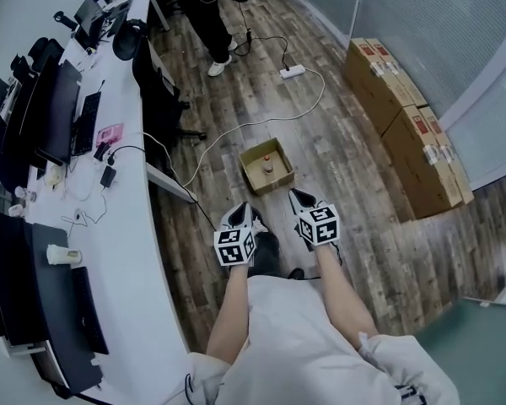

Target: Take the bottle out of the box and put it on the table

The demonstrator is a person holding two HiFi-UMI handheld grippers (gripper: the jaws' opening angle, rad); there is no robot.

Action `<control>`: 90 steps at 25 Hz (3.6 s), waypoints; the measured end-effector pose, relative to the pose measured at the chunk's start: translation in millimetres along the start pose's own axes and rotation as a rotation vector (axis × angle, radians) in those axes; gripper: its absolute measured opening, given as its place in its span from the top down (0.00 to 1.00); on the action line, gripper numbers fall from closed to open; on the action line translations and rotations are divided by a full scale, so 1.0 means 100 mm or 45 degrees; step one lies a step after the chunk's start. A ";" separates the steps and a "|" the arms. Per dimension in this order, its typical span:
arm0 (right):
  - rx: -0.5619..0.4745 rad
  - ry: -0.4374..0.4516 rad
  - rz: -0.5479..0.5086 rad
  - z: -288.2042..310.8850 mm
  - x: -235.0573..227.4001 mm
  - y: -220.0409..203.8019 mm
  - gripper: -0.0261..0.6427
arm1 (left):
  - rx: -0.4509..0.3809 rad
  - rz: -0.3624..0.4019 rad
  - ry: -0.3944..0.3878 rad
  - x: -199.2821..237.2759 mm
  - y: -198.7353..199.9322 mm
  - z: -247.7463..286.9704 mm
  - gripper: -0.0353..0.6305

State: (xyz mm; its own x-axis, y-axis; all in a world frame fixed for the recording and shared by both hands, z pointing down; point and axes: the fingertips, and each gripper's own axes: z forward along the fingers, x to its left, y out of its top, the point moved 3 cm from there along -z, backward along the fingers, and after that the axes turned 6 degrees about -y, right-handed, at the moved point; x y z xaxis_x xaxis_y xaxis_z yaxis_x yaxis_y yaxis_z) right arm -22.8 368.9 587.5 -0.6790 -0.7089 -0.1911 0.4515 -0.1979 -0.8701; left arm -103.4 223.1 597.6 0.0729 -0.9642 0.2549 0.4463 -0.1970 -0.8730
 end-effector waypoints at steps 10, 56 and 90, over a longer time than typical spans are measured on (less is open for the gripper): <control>0.064 0.020 0.007 0.98 -0.33 0.41 0.90 | -0.031 -0.054 0.002 0.59 0.56 0.85 0.93; 0.790 0.140 -0.260 5.96 -1.72 -1.08 0.90 | 0.330 -0.319 -0.008 3.40 -0.34 4.62 0.93; 1.019 0.216 -0.737 7.38 -2.26 -3.78 0.69 | 0.386 -0.250 -0.111 3.72 -2.73 5.68 0.93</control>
State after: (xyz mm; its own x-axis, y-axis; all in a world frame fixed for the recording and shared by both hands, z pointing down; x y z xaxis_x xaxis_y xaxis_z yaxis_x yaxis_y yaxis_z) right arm 386.8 104.6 1295.0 -0.9629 -0.2656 0.0484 0.2397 -0.9234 -0.2997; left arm 308.7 18.6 1167.5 0.0295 -0.8919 0.4513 0.7022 -0.3028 -0.6444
